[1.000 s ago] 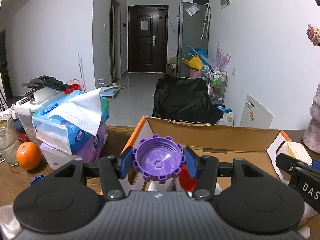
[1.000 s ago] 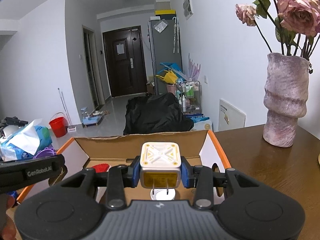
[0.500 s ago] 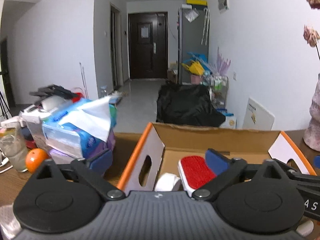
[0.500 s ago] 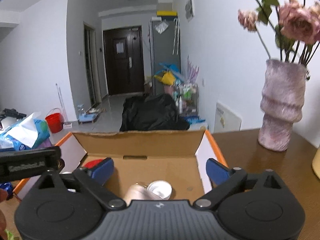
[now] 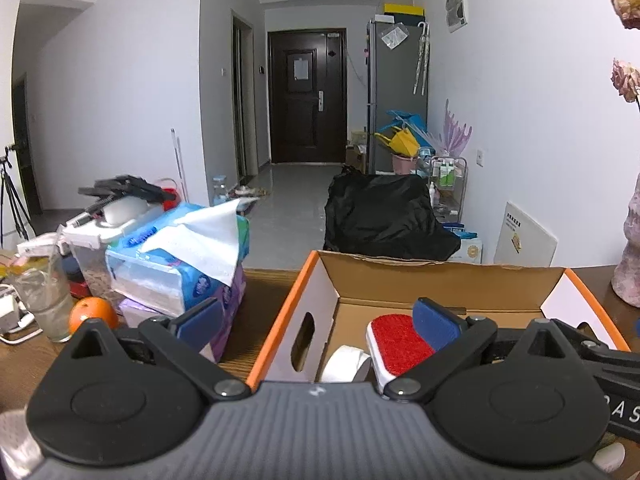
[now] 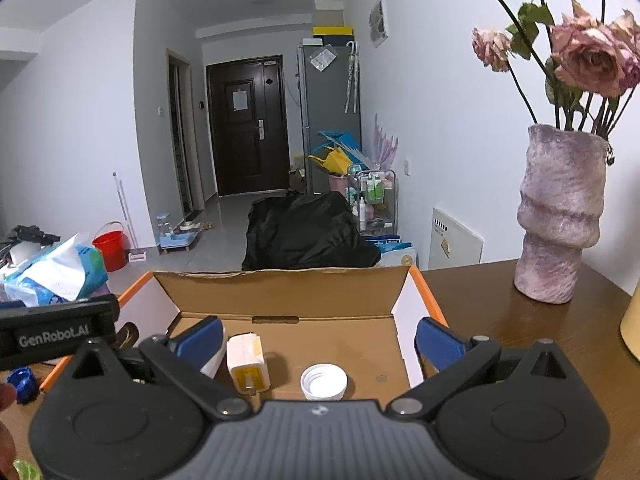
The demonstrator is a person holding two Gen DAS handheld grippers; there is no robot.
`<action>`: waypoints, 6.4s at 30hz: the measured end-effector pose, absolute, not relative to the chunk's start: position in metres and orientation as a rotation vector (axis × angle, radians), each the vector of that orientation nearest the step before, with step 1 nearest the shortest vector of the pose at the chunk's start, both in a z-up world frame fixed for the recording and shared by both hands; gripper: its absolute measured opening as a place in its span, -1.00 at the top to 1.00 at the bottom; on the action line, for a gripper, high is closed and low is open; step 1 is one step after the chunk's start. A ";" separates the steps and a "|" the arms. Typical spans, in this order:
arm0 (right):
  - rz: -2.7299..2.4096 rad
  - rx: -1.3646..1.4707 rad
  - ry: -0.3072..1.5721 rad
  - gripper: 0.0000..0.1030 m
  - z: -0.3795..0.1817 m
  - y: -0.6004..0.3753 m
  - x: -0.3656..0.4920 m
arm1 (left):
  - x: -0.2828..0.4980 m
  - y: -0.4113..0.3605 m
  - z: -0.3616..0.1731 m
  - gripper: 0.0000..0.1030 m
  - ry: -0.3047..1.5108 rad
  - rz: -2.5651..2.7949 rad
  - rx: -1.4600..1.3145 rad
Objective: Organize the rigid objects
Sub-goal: 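Move both tools back from the box toward the table objects, then grasp the white plastic box with the right gripper while the left gripper grasps the green spray bottle, then carry the white plastic box and green spray bottle with both grippers over the box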
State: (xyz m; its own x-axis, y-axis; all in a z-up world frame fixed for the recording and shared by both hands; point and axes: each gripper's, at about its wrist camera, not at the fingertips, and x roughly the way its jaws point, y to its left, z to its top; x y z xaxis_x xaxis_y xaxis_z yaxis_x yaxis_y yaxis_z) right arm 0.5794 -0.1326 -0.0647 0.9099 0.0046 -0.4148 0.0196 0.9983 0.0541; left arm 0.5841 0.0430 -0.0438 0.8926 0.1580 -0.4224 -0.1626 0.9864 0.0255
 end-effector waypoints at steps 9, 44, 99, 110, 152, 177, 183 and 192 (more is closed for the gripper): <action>0.010 0.013 0.417 -1.00 -0.059 -0.129 0.555 | 0.562 0.052 -0.039 -1.00 0.423 0.184 -0.016; 0.036 -0.063 0.348 -1.00 -0.063 -0.158 0.386 | 0.387 0.074 -0.052 -1.00 0.432 0.199 -0.030; -0.377 0.096 0.599 -0.59 -0.139 -0.213 0.460 | 0.421 0.111 -0.109 -1.00 0.659 0.316 -0.149; -0.361 0.107 0.593 -0.59 -0.138 -0.213 0.459 | 0.468 0.099 -0.126 -0.19 0.754 0.348 -0.124; -0.067 0.164 0.360 -0.59 -0.082 -0.176 0.392 | 0.389 0.078 -0.038 0.38 0.492 0.165 -0.145; 0.061 0.142 0.279 -0.59 -0.064 -0.141 0.410 | 0.412 0.055 -0.008 0.38 0.390 0.165 -0.133; 0.076 0.141 0.264 -0.59 -0.062 -0.135 0.424 | 0.430 0.052 -0.002 0.38 0.365 0.165 -0.140; 0.078 0.140 0.261 -0.59 -0.061 -0.134 0.451 | 0.461 0.055 -0.002 0.38 0.363 0.177 -0.139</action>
